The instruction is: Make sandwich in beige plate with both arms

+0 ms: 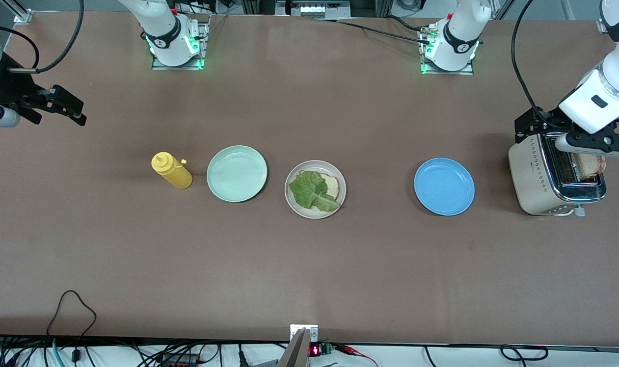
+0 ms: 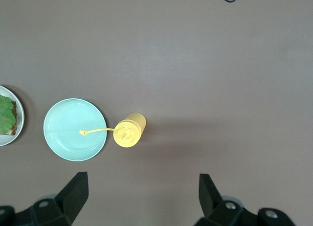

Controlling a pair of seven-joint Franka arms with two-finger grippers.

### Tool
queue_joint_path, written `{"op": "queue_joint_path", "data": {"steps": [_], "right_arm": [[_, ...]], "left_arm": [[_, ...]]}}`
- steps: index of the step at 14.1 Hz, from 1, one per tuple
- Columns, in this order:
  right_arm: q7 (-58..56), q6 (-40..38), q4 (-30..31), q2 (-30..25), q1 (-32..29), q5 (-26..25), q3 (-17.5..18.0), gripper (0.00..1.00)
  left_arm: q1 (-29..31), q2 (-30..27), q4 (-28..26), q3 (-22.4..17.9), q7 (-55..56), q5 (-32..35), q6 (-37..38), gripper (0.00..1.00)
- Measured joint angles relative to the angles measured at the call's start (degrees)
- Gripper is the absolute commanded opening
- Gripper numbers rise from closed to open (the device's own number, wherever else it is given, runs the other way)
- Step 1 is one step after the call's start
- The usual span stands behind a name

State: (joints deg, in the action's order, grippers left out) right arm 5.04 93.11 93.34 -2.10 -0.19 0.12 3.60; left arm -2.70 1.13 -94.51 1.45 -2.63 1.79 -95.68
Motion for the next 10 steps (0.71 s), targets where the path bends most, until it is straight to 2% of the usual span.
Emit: {"op": "queue_joint_path", "data": {"steps": [5, 10], "right_arm": [[0.0, 0.03, 0.0, 0.06, -0.01, 0.0, 0.0, 1.0], [0.0, 0.06, 0.0, 0.49, -0.08, -0.01, -0.02, 1.0]], "left_arm": [[2.22, 0.98, -0.22, -0.47, 0.05, 0.71, 1.49, 1.0], [14.12, 8.22, -0.48, -1.18, -7.29, 4.01, 0.37, 1.0]]}}
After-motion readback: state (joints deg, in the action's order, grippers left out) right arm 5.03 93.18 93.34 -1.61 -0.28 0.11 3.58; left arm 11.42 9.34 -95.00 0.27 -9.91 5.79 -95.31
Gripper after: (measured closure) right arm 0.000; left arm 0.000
